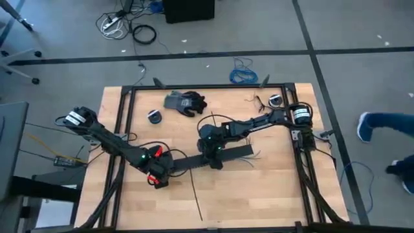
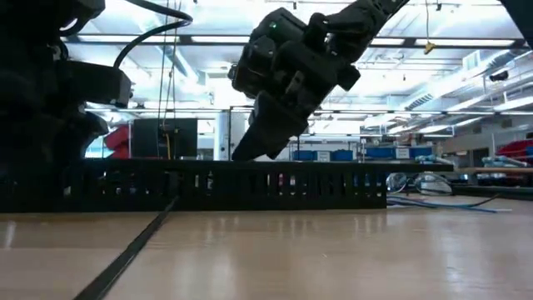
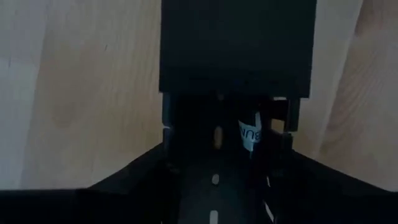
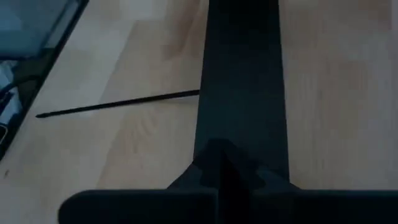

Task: Ziptie cables
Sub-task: Close the black cable duct

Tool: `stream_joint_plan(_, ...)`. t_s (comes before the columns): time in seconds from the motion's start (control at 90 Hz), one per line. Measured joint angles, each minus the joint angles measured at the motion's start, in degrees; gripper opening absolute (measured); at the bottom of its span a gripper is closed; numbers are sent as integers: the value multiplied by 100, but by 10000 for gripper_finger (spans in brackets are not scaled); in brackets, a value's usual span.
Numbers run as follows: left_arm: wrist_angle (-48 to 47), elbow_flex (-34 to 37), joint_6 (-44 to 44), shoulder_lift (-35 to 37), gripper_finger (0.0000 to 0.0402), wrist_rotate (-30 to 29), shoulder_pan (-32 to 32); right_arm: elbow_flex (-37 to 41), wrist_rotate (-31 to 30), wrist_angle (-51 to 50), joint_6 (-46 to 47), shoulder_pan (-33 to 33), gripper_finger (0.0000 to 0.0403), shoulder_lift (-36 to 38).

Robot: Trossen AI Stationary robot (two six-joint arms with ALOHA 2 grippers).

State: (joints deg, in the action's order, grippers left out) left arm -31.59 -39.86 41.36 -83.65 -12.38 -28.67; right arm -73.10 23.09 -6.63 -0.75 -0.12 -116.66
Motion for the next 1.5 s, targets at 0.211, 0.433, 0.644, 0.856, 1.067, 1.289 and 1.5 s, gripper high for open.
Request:
stream_joint_plan(0.211,16,0,-22,-7,230,-11,7,13,33,495,68,-11,0,-33)
stream_joint_plan(0.433,20,0,-41,-9,230,-21,13,-12,308,1156,168,-38,0,-438)
stream_joint_plan(0.644,44,0,-51,-9,230,-57,13,-330,533,1334,205,-36,0,-759)
stream_joint_plan(0.856,16,-2,-72,70,247,-92,0,-498,609,1156,157,-33,0,-770)
stream_joint_plan(1.067,40,-28,-57,515,282,-164,-36,-505,619,1045,119,-28,0,-772)
stream_joint_plan(1.289,-708,-22,399,720,294,46,-212,-505,671,1014,118,-42,0,-772)
stream_joint_plan(1.5,-867,-17,664,723,295,151,-446,-501,705,1044,116,-55,0,-763)
